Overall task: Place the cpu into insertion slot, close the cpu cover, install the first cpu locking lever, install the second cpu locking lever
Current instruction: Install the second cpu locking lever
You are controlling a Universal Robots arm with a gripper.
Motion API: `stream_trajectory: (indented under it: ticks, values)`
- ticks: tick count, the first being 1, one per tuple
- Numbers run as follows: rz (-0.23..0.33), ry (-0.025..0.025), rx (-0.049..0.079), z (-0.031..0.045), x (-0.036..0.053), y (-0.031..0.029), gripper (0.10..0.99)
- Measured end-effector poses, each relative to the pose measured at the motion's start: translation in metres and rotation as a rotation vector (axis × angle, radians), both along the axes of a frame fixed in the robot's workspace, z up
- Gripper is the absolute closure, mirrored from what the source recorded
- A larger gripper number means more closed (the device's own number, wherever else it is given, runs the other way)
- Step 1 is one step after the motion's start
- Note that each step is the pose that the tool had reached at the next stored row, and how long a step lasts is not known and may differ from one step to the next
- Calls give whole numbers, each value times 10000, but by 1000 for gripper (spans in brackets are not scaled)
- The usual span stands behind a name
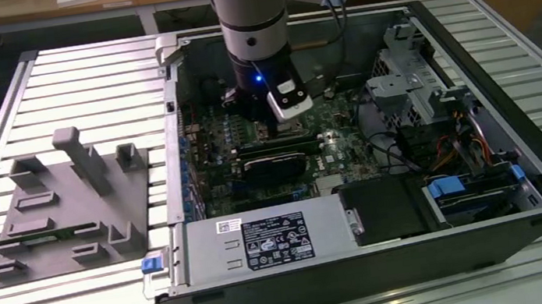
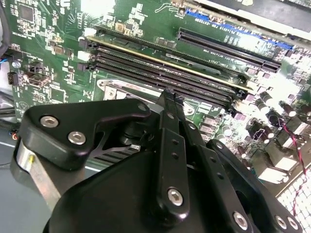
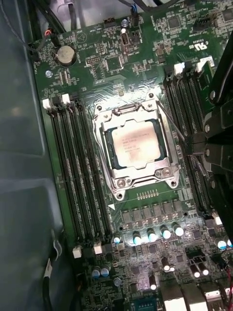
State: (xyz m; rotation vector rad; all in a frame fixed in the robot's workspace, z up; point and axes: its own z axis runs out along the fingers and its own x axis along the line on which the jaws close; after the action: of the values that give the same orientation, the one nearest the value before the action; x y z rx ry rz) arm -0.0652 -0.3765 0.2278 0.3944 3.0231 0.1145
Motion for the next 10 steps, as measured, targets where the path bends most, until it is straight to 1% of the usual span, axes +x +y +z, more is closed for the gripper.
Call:
stream_trajectory:
  ticks: [5, 9, 10]
  values:
    - [5, 1, 370, -36, -10, -50, 980]
    - [6, -1, 775, -54, -18, -87, 980]
    - [6, -1, 850, -59, -20, -100, 980]
